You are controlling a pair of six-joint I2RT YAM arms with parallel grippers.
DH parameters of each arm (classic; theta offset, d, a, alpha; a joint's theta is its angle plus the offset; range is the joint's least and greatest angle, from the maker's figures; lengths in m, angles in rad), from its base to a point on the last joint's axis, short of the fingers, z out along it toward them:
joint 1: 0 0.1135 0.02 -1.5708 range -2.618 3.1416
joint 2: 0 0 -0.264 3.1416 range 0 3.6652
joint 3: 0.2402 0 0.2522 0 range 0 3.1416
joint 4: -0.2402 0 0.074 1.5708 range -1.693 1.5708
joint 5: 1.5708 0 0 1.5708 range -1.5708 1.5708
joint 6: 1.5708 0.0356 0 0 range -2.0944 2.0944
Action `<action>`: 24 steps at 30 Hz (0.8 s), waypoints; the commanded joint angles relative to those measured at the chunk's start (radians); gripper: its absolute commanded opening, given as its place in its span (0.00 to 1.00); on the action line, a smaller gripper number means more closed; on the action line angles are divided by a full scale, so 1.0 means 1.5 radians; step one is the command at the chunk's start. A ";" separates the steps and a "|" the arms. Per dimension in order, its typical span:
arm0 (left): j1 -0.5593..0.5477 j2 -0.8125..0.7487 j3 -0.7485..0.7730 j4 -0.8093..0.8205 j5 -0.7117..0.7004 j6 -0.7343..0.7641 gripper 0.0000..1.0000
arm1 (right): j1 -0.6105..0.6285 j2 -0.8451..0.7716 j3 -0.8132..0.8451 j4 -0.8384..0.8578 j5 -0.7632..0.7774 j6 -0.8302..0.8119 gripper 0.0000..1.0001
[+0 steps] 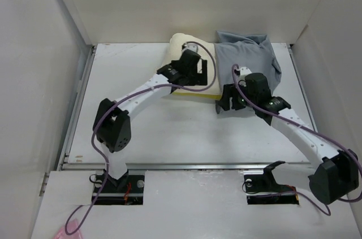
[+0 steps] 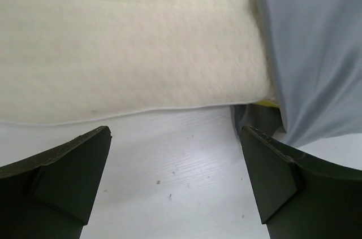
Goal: Put the pillow into the pillowcase
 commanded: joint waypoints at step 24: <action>0.228 0.198 0.111 0.060 0.252 0.130 0.00 | -0.004 0.522 0.477 -0.106 0.348 0.011 0.00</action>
